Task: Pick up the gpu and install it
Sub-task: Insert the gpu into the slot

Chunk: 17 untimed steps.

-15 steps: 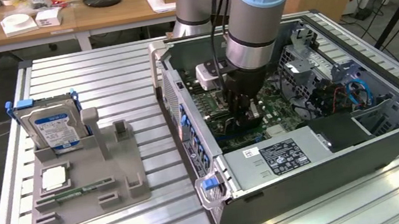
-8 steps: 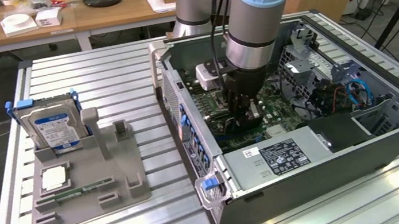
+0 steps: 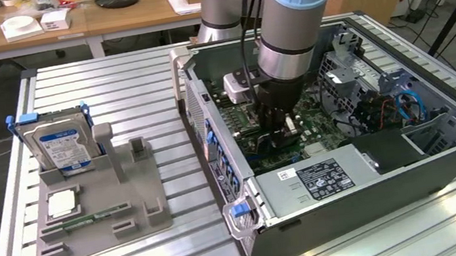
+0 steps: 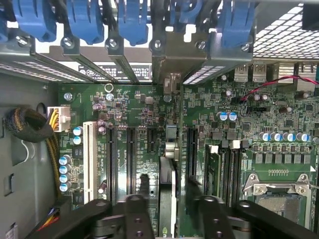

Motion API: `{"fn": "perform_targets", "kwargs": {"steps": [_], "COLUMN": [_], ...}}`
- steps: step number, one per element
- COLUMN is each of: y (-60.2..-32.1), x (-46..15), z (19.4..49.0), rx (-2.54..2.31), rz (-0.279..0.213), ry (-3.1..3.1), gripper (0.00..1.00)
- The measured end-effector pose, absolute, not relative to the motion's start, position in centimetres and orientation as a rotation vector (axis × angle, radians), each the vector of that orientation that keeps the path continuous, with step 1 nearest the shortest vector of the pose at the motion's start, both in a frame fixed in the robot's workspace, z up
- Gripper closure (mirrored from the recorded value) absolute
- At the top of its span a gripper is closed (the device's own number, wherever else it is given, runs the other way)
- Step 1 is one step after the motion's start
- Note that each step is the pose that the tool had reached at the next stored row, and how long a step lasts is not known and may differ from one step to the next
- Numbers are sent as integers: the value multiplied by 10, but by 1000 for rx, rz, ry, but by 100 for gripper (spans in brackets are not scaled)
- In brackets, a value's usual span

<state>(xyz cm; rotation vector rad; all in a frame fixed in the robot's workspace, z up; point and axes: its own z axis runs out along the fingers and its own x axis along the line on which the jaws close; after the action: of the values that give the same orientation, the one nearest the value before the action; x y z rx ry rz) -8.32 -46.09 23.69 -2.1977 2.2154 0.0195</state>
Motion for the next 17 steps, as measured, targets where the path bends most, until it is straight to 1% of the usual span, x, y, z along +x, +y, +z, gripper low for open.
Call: {"fn": "perform_targets", "kwargs": {"steps": [1, 2, 3, 4, 5, 17], "y": [-461, -461, -461, -461, -461, -461], "x": [-83, -83, -83, -83, -83, -83], "z": [237, 237, 237, 237, 237, 278], "rx": [-2198, -2198, -2198, -2198, -2198, -2197], "rz": [19, 19, 19, 19, 19, 20], "ry": [2216, 2215, 2215, 2215, 2216, 2215], "gripper": [49, 49, 44, 44, 37, 37]}}
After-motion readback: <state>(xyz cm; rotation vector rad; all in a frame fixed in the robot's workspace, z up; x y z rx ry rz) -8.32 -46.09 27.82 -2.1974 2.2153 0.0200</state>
